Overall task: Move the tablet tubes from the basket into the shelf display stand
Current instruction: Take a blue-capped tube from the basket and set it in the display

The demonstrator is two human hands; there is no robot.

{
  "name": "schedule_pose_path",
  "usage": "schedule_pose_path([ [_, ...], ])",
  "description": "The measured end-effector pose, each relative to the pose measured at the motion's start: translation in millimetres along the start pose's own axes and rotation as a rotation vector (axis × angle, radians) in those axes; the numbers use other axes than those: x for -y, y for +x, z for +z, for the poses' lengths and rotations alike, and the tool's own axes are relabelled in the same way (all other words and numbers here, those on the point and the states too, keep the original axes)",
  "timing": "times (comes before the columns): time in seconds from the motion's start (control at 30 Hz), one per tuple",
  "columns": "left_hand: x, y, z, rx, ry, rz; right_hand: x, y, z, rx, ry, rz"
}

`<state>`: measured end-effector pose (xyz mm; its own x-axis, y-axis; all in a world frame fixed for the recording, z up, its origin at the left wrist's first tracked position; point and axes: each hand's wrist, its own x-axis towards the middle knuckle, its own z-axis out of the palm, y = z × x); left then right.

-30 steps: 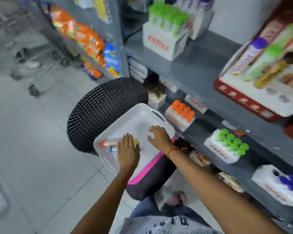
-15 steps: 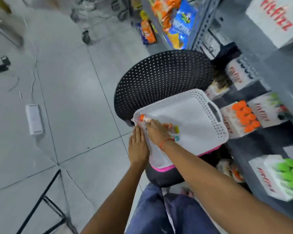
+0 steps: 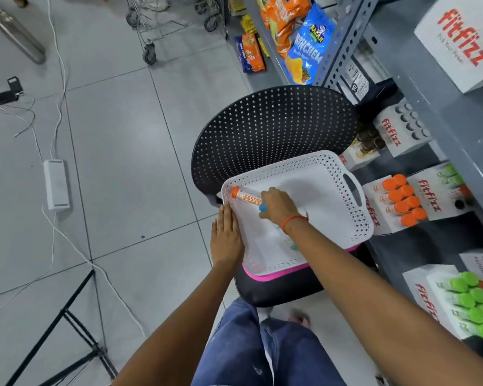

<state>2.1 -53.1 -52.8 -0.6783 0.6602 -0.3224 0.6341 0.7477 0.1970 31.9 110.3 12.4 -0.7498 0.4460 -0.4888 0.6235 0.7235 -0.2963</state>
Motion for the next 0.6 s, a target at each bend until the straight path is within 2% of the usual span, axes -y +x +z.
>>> schedule_pose_path([
  [0.1,-1,0,-1,0.008,0.015,-0.01,-11,-7,-18,-0.038,0.079,0.016],
  [0.27,-13,-5,-13,-0.027,0.111,0.012,-39,-36,-41,0.025,0.226,0.14],
  [0.37,-31,-3,-19,-0.075,0.11,0.114,-55,-66,-52,0.051,0.227,0.176],
  [0.47,-67,0,-33,-0.147,0.105,0.244,-73,-112,-73,-0.058,0.246,0.264],
  [0.6,-135,10,-59,-0.223,0.051,0.451,-104,-195,-115,-0.302,0.283,0.347],
])
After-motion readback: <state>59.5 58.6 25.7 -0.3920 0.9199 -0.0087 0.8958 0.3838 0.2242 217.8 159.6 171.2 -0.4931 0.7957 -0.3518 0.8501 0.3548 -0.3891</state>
